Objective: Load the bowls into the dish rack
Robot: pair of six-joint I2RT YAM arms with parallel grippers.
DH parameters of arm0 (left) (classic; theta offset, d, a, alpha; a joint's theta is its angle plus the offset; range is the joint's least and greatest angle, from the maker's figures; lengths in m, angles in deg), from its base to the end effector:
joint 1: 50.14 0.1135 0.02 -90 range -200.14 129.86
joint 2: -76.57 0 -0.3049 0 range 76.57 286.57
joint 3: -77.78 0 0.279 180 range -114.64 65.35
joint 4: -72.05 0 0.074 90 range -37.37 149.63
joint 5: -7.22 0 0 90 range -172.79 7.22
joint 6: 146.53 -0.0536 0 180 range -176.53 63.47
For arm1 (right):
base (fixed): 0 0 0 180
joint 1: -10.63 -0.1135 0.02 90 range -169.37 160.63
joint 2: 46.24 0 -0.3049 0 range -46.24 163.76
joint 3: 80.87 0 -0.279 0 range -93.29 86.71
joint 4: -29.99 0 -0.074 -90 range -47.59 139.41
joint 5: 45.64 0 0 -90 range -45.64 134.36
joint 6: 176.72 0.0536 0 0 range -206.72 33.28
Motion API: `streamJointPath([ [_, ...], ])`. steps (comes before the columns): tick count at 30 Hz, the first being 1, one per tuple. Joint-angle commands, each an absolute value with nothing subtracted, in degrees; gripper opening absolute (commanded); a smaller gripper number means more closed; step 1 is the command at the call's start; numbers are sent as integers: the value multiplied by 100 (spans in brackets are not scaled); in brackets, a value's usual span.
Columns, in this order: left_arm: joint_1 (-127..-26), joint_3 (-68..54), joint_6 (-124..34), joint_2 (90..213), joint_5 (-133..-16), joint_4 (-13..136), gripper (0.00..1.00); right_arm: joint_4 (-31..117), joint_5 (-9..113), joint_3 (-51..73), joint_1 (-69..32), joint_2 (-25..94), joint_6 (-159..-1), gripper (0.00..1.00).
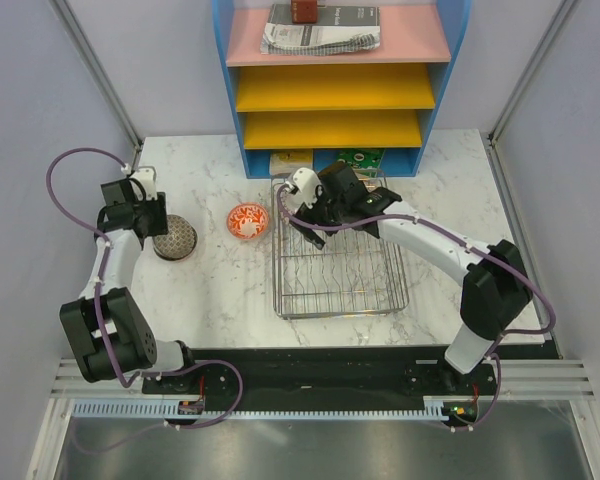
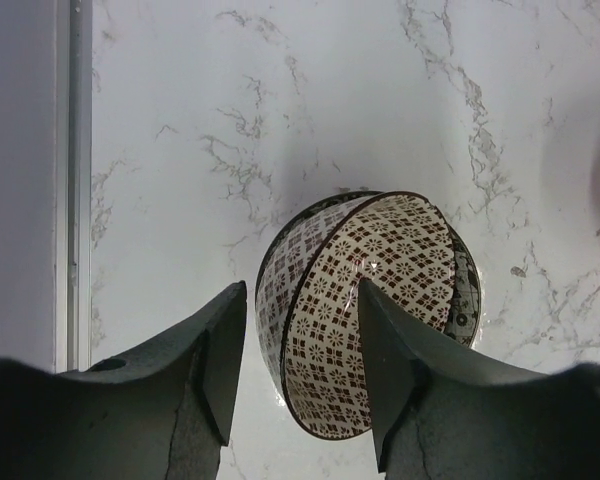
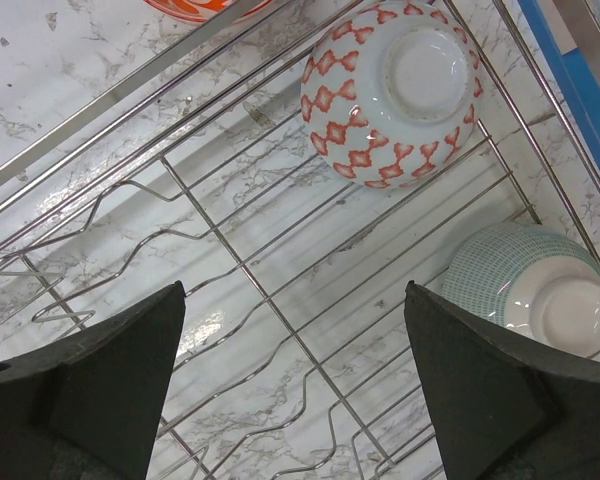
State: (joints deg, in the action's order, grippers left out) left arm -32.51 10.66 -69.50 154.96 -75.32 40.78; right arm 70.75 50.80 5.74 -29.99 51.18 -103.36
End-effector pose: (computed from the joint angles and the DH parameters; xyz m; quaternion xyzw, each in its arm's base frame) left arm 0.3127 0.0921 0.2717 -0.0110 0.9138 0.0485 0.4031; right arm 0.3210 0.2832 0.3066 -0.4606 0.7987 0.1304 0.3646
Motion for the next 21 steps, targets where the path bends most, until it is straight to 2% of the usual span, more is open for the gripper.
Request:
streamJointPath([
  [1,-3396,963,-7076,15462,-8085,4460,55,6975,5148,664,-2980,4728,-10184,98],
  [12,-3598,1139,-7296,15541,-8683,4601,45,7001,5174,813,-2980,4218,-10043,98],
  [21,-3739,1262,-7419,15751,-8858,4610,45,7027,5236,884,-2980,3972,-9982,98],
])
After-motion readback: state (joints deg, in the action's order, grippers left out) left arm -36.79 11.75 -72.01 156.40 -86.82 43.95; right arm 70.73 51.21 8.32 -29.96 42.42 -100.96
